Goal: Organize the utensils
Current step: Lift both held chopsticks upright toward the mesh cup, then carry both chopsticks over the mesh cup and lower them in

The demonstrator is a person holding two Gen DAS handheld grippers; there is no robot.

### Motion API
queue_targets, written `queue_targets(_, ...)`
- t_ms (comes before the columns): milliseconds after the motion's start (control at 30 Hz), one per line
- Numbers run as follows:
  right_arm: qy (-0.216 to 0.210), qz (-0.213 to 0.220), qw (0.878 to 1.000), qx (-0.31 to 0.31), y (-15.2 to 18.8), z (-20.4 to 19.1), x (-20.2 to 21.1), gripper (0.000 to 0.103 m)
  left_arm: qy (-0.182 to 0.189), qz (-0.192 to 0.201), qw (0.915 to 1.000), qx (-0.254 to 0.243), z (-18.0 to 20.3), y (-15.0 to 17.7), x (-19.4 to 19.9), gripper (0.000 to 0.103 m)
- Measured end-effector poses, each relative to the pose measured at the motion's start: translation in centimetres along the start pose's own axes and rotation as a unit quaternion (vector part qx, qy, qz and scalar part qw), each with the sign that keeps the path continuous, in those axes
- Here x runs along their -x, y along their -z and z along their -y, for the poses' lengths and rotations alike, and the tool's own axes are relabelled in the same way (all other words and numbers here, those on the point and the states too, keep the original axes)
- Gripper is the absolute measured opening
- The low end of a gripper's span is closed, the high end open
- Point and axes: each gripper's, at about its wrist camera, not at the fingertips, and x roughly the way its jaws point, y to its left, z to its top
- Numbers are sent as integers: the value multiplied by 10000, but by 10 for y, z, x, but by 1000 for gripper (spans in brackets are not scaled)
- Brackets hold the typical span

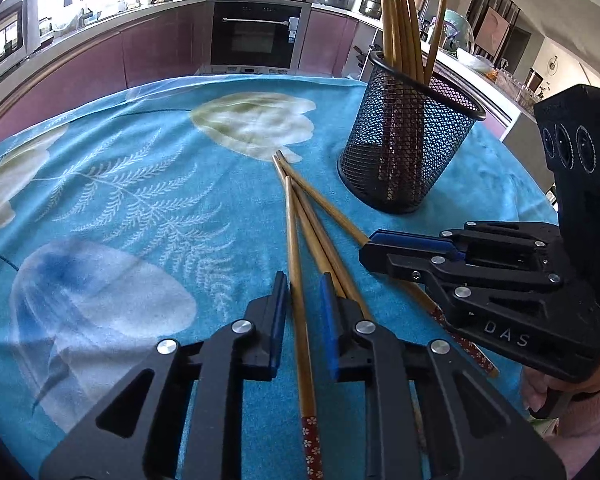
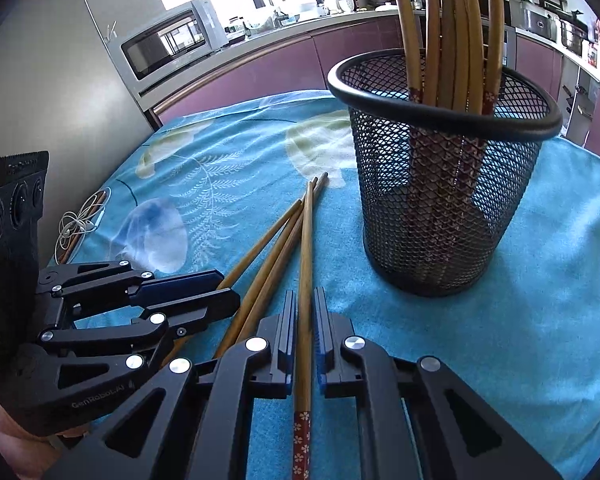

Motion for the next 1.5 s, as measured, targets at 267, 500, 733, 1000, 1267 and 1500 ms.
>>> queue_targets(267, -123, 129, 9998, -69, 2, 4, 10, 6, -44, 92, 9999, 108, -1, -1, 5, 7)
queue_targets(500, -234, 298, 9993, -1, 3, 0, 25, 6, -30, 234, 9997, 74, 2, -3, 16, 6)
queue_targets(733, -282, 454, 9986, 9, 4, 0, 43, 6, 0, 340, 9994, 40, 6, -3, 27, 4)
queue_targets(1000, -332, 642, 9974, 5, 6, 2, 62, 6, 69, 505, 9987, 26, 9, -5, 44, 4)
queue_targets(1267, -323, 847, 9959, -6, 3, 4, 77, 6, 154, 661, 9977, 24, 10, -9, 59, 3)
queue_targets(1500, -312, 1006, 9944, -33, 1, 8, 87, 6, 208, 778, 9968, -16, 14, -11, 69, 3)
